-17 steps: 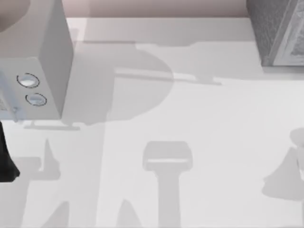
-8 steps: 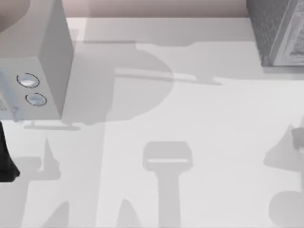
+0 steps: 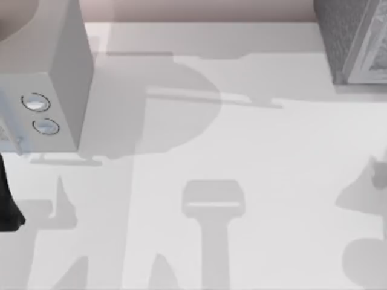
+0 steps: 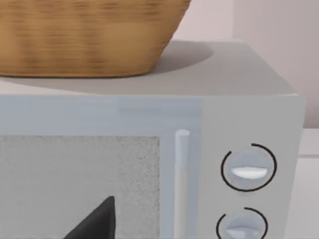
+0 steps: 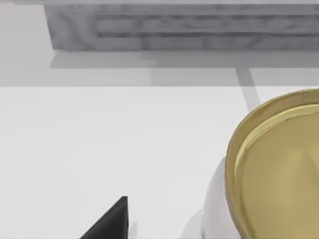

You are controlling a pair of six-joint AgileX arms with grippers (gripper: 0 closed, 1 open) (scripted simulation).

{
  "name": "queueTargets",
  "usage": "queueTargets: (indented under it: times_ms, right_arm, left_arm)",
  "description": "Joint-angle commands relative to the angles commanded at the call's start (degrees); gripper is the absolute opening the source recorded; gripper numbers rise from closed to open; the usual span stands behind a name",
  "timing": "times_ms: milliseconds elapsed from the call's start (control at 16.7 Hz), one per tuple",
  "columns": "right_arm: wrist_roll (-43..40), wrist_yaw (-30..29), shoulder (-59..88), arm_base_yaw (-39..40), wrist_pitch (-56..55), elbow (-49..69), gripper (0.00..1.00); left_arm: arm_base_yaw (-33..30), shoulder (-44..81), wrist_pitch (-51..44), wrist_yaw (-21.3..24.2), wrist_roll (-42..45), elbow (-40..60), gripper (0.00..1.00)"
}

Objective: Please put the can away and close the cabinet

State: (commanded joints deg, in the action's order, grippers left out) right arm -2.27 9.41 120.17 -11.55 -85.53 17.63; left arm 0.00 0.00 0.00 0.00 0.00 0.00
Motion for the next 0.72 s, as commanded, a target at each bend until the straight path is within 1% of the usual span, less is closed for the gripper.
queueTargets:
  times_ms: [600,660,720]
  right_arm:
    - [0.00,0.00,0.00,0.00,0.00,0.00,0.02]
    - [0.00,0.00,0.00,0.00,0.00,0.00,0.00]
    - [0.00,0.00,0.00,0.00,0.00,0.00,0.00]
  left_arm:
    - [0.00,0.00,0.00,0.00,0.00,0.00,1.00]
    - [0.00,0.00,0.00,0.00,0.00,0.00,1.00]
    - [0.00,0.00,0.00,0.00,0.00,0.00,1.00]
